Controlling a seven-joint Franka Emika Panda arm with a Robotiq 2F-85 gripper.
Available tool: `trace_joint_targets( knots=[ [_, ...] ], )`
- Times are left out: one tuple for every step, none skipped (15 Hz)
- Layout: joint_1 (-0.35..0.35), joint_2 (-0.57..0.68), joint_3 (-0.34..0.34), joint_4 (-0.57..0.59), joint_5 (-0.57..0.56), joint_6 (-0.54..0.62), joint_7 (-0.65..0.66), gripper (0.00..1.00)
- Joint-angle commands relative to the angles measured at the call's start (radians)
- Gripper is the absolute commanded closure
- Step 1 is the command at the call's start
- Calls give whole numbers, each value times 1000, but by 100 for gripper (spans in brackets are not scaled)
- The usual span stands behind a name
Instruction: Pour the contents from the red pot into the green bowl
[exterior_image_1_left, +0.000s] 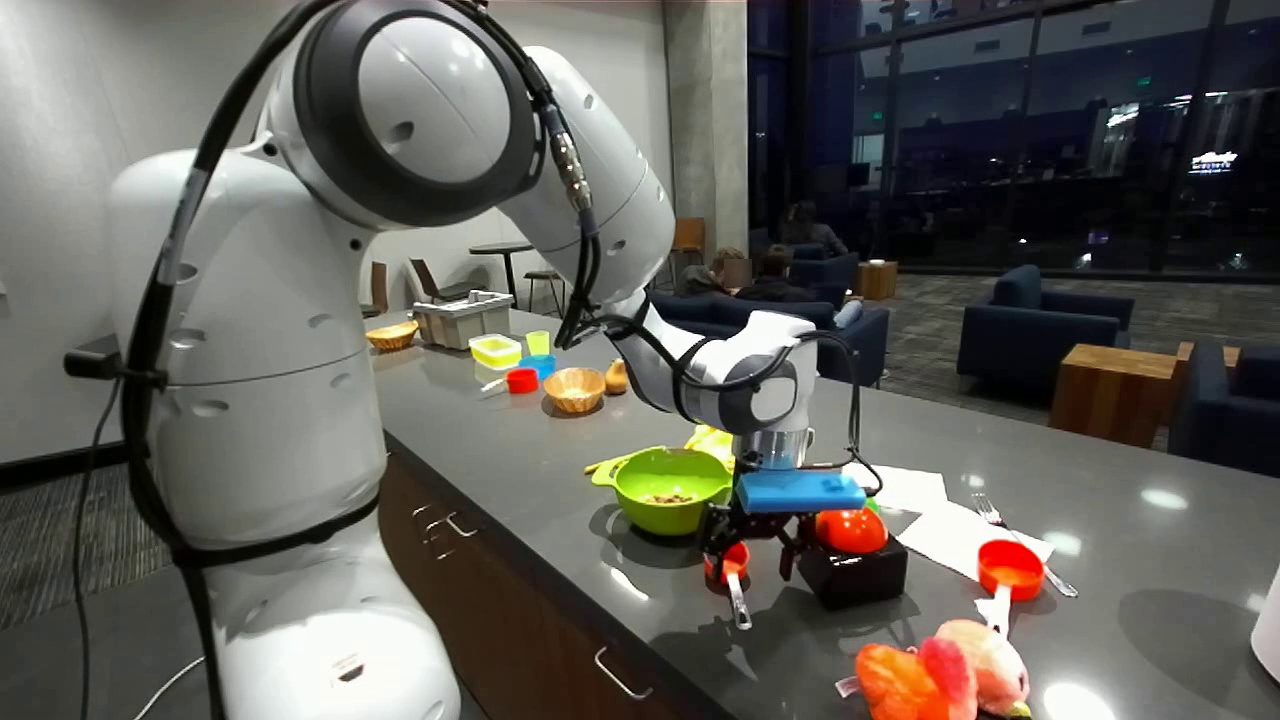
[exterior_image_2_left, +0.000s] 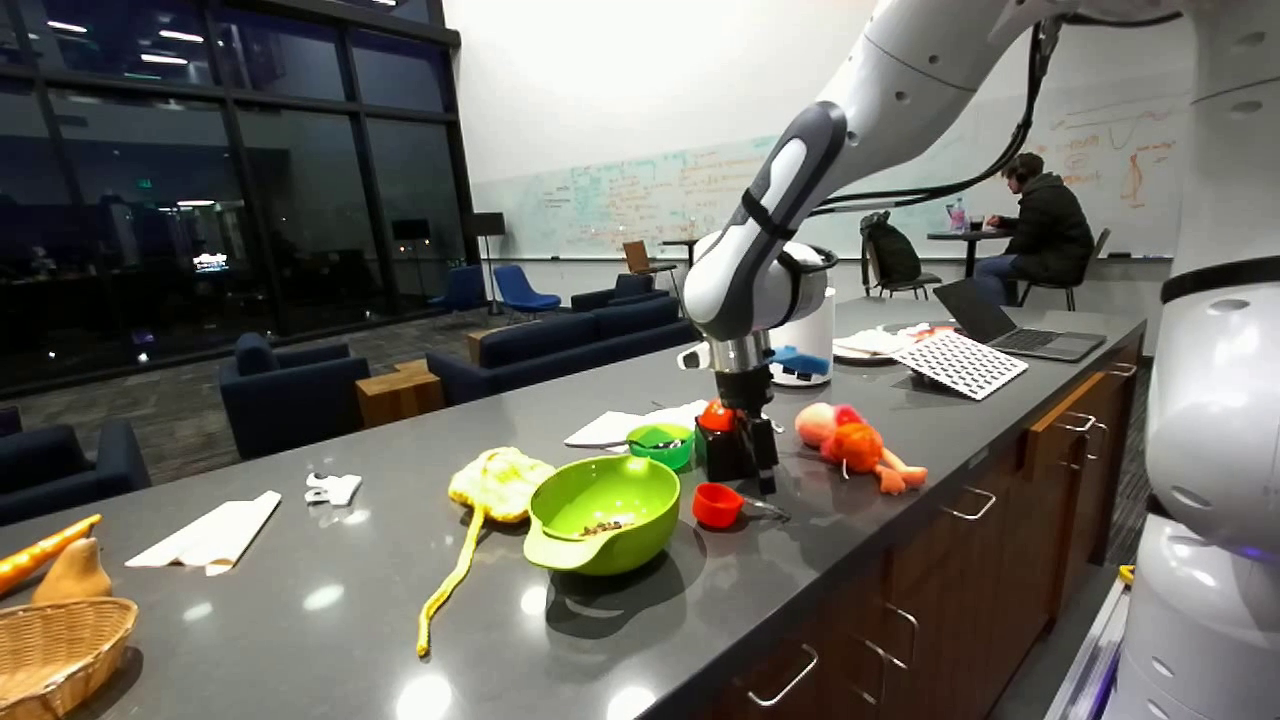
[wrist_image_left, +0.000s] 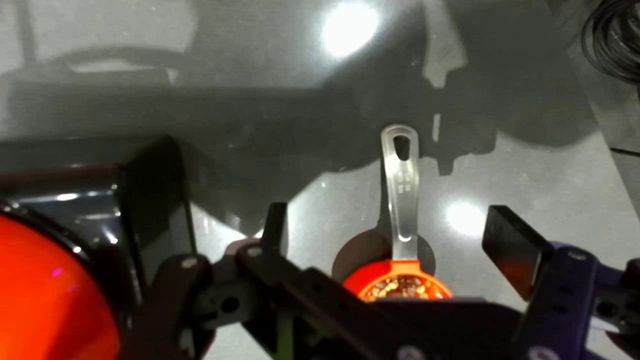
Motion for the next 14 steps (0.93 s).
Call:
trace_joint_targets(
  knots=[
    [-6,2,12,-32,11,103,37,0],
    [-7,4,13,-39,12,122,42,0],
    [-8,4,14,-48,14,139,48,0],
    [-8,-1,15,-60,17,150,53,0],
    [-9,-4,16,-71,25,161,55,0],
    [-10,-6,17,-81,32,169,57,0],
    [-9,-12,17,-93,32,173,63,0],
    [-10,-12,17,-101,34,178,67,0],
    [-10,-11,17,-107,38,181,67,0],
    [-9,-10,18,-114,41,184,70,0],
    [-8,-5,19,-117,42,191,71,0],
    [-7,-3,20,-121,42,194,72,0],
    [-7,3,22,-123,44,198,70,0],
    [-6,9,24,-124,44,201,68,0]
  ],
)
